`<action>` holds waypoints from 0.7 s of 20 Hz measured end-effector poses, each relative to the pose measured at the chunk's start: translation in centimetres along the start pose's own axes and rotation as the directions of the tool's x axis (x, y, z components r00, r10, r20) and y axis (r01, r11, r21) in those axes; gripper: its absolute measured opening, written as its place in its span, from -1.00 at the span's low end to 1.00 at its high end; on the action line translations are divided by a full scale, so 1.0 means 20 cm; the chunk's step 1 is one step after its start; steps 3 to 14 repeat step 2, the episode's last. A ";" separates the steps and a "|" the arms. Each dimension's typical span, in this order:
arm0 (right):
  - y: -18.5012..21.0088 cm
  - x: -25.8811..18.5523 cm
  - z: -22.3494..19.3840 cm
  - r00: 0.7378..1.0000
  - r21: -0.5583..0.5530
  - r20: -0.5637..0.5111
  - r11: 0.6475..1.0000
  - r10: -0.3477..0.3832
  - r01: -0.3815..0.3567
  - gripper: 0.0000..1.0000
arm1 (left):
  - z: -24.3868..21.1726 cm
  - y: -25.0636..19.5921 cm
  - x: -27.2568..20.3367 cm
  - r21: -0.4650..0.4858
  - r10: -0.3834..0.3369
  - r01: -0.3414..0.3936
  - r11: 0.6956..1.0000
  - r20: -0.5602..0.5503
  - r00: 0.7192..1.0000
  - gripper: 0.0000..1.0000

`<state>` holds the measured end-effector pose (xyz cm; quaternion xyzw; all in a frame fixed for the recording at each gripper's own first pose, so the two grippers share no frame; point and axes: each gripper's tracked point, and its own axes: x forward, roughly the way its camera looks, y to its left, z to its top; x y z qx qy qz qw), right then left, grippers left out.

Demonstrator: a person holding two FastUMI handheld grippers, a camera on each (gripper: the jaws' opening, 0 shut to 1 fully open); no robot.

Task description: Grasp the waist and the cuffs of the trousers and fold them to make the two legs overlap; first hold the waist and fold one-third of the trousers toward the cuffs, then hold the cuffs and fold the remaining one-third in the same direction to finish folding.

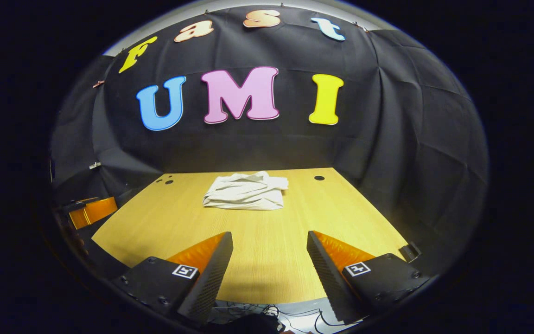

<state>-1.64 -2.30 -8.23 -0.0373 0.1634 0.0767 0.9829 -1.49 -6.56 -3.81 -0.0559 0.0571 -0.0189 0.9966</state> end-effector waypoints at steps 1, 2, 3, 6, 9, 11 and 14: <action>0.02 0.01 -0.03 1.000 -0.001 -0.017 1.000 0.012 -0.012 0.97 | 0.00 -0.01 0.00 0.010 -0.004 0.004 1.000 -0.003 1.000 0.92; 0.05 0.01 -0.06 0.999 -0.003 -0.039 1.000 0.024 -0.025 0.97 | -0.01 0.00 0.01 0.022 -0.008 0.008 1.000 -0.005 1.000 0.92; 0.05 0.01 -0.06 0.999 -0.003 -0.039 1.000 0.024 -0.025 0.97 | -0.01 0.00 0.01 0.022 -0.008 0.008 1.000 -0.005 1.000 0.92; 0.05 0.01 -0.06 0.999 -0.003 -0.039 1.000 0.024 -0.025 0.97 | -0.01 0.00 0.01 0.022 -0.008 0.008 1.000 -0.005 1.000 0.92; 0.05 0.01 -0.06 0.999 -0.003 -0.039 1.000 0.024 -0.025 0.97 | -0.01 0.00 0.01 0.022 -0.008 0.008 1.000 -0.005 1.000 0.92; 0.05 0.01 -0.06 0.999 -0.003 -0.039 1.000 0.024 -0.025 0.97 | -0.01 0.00 0.01 0.022 -0.008 0.008 1.000 -0.005 1.000 0.92; 0.05 0.01 -0.06 0.999 -0.003 -0.039 1.000 0.024 -0.025 0.97 | -0.01 0.00 0.01 0.022 -0.008 0.008 1.000 -0.005 1.000 0.92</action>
